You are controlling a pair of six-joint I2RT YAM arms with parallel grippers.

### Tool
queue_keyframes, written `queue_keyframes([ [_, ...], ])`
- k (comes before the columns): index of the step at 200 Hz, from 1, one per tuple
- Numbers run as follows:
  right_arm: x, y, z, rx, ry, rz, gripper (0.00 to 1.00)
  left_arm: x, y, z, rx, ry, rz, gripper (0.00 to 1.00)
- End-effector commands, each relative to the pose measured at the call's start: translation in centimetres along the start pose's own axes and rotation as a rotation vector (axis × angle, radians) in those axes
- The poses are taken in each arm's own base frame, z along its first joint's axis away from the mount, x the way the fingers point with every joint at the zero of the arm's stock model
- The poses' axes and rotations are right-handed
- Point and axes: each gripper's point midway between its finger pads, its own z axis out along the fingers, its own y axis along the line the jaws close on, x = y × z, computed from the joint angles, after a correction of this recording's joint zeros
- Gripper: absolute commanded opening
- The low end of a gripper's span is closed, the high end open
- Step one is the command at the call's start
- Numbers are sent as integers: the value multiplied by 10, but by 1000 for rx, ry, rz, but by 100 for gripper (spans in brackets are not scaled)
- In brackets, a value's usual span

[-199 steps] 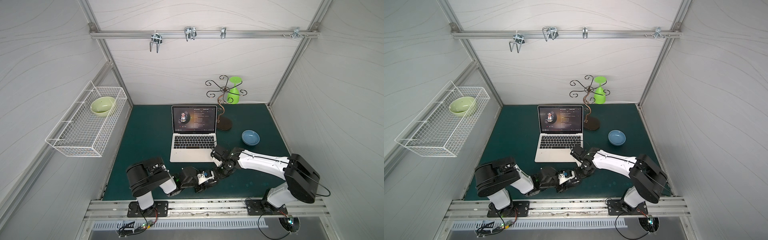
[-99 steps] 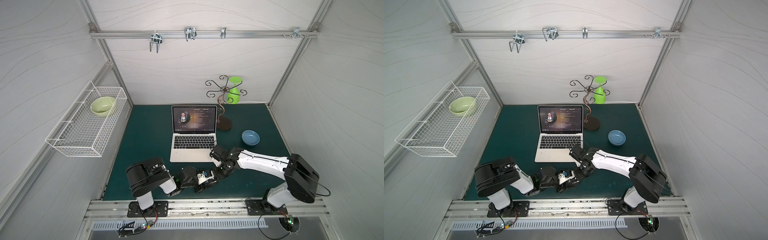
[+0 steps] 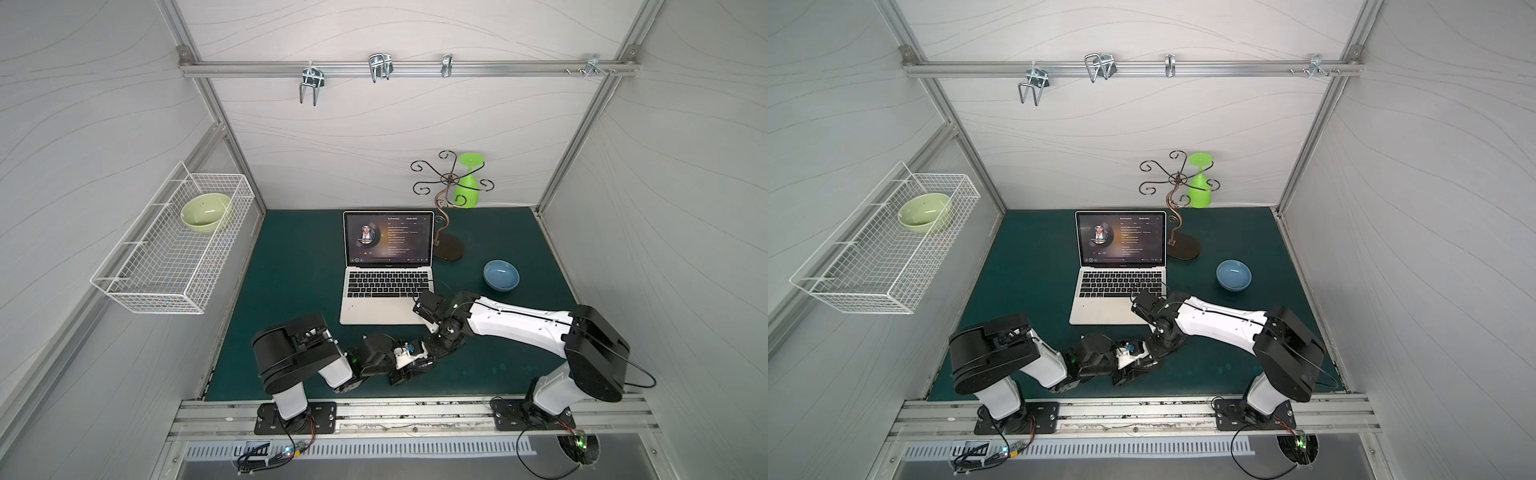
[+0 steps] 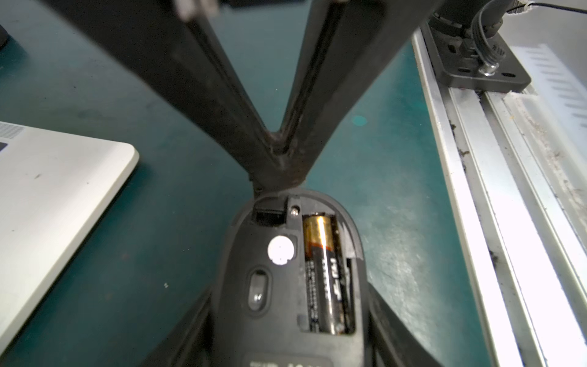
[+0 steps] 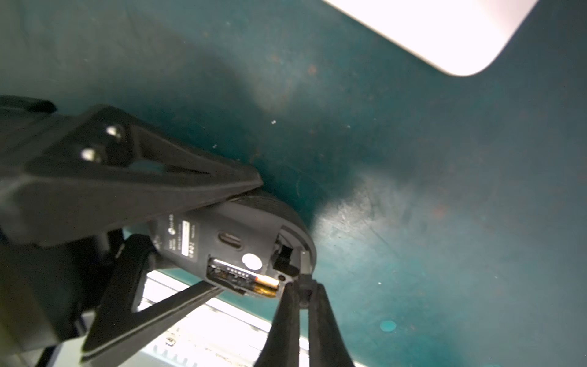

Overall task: Remove the wireless mouse receiver from the laptop
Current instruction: Insert the USB plug into the mouse.

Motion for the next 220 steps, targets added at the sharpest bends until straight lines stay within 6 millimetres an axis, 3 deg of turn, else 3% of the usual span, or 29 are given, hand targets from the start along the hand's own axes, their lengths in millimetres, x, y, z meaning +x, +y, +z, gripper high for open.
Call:
queue_keyframes([
  [1, -7, 31, 13, -63, -20, -72, 0, -3, 0, 5, 7, 13, 10, 0],
  [39, -10, 34, -6, -165, -74, -36, 0, -3, -3, 6, 24, 16, 9, 0],
  [88, 1, 22, -37, -481, -118, 99, 0, -4, -12, 6, 83, 14, 11, 0],
  [127, 18, 4, -35, -430, -82, 131, 0, -4, -18, 12, 111, 33, 15, 0],
  [155, 27, -5, -27, -374, -39, 127, 0, -1, -15, 13, 96, 41, 10, 29],
  [194, 31, -13, -26, -315, -8, 118, 0, 3, -13, 10, 72, 40, 2, 49],
  [220, 30, -15, -28, -303, -7, 122, 0, 6, -12, 8, 62, 44, -5, 56],
])
